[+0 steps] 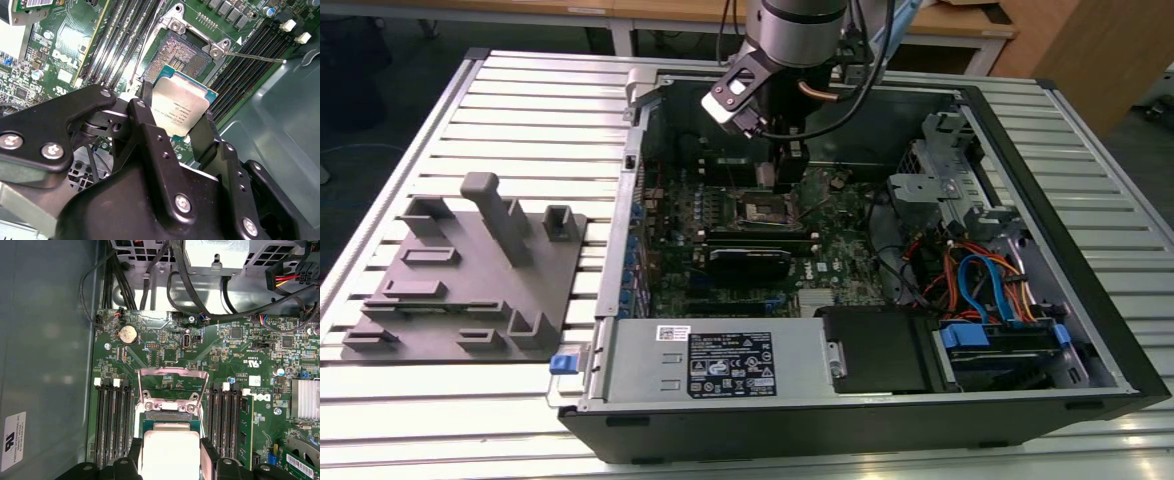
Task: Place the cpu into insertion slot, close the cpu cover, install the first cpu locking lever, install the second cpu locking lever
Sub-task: 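Place the cpu into insertion slot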
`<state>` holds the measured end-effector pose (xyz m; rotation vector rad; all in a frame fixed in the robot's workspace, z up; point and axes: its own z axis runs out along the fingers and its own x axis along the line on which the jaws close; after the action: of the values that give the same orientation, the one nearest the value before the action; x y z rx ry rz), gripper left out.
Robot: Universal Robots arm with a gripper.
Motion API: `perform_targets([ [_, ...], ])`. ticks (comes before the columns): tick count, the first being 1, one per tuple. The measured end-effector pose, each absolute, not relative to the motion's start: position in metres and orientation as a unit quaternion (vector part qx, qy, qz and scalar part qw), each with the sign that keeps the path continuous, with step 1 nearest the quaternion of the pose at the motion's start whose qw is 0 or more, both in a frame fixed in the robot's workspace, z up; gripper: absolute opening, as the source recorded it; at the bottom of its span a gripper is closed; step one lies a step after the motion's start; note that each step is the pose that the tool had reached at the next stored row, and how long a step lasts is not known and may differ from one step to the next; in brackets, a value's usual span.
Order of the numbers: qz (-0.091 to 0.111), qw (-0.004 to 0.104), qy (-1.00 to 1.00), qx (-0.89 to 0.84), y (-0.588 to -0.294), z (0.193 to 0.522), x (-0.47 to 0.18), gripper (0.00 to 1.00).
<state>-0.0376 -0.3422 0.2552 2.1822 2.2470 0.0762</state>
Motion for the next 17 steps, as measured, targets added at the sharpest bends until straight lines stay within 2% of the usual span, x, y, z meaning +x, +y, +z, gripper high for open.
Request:
perform_targets([
  [17,0.022,0.006,0.717,0.696,-0.342,0.238,-0.038,0.54],
])
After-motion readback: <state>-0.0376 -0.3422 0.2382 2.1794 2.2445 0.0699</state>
